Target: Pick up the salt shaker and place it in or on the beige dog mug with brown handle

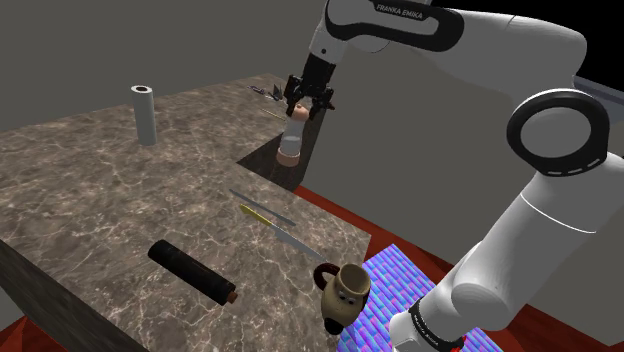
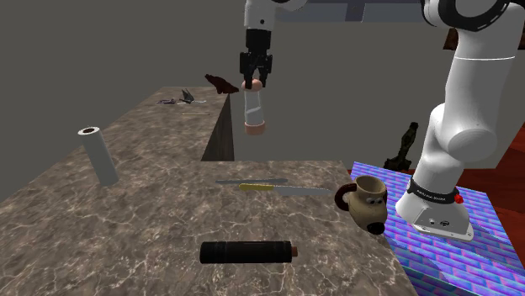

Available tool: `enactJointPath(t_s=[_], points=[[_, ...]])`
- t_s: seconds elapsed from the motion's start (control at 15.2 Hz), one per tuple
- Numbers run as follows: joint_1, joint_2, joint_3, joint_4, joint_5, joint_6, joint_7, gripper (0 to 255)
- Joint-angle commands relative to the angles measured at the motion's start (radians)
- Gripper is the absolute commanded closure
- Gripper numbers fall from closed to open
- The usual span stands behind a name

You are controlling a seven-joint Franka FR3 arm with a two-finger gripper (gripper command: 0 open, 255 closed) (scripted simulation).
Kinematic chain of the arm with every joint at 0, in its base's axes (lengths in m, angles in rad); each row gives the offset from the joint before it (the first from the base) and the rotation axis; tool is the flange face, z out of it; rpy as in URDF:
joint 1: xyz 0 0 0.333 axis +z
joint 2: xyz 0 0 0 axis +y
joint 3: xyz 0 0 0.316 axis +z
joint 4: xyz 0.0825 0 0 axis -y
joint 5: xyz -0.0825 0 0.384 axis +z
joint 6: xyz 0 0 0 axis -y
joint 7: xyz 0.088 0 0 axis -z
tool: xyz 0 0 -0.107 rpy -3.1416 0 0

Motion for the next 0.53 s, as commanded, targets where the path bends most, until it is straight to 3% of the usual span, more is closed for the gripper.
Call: enactJointPath(t_s=[0.0,0.13,0.46], points=[[0.001,0.004,0.001,0.032,-0.001,-0.027,0.007,255],[0.001,0.007,0.001,0.052,-0.001,-0.044,0.009,255],[0.017,-0.190,0.016,-0.159,0.013,-0.026,0.036,255]])
